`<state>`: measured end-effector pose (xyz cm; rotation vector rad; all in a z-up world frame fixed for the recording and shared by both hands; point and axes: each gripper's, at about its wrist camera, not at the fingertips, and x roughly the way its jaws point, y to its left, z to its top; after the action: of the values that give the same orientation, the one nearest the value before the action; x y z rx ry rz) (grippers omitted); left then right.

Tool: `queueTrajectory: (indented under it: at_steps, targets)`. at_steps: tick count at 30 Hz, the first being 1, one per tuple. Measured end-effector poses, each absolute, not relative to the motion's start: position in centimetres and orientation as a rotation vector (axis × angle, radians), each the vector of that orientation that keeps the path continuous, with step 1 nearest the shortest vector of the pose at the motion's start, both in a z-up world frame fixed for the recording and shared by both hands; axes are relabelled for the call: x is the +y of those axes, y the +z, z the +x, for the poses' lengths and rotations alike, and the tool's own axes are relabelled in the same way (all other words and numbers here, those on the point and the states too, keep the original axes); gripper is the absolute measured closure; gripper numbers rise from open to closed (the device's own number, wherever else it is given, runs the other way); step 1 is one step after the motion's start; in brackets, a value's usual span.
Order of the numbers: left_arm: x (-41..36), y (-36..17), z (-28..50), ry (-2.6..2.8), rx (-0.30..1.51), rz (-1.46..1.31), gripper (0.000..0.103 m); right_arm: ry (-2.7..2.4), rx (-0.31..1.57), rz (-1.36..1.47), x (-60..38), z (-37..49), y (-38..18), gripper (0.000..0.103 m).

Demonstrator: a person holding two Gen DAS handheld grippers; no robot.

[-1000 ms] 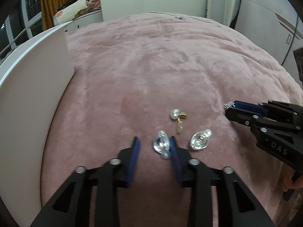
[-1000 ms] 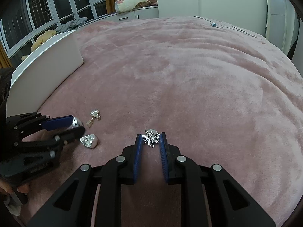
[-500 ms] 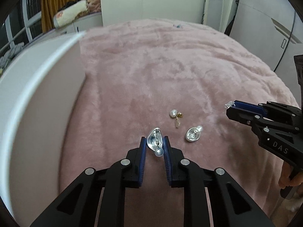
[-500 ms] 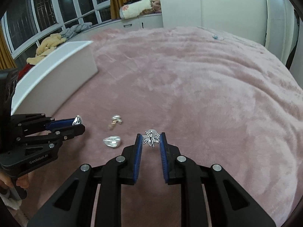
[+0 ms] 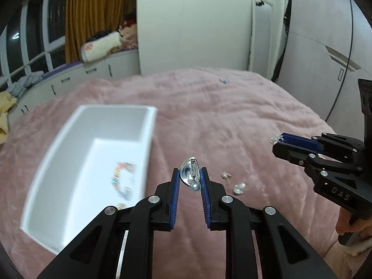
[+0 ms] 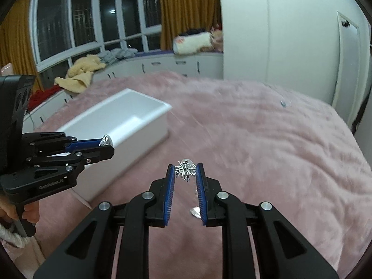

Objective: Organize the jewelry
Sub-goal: 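Carry the silver earring and flower brooch over the white box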

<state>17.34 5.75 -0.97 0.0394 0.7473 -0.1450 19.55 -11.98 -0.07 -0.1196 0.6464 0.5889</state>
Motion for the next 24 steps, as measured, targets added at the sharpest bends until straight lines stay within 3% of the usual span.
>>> queueTrajectory:
  at_steps: [9,24]
  targets:
    - [13.3,2.8,15.5,-0.057,0.689,0.038,0.081,0.66,0.579,-0.164,-5.7,18.7,3.4,0.084]
    - [22.0,-0.2,15.5,0.006,0.755,-0.026,0.081,0.763,0.591,-0.24,4.3,20.3,3.2,0.084]
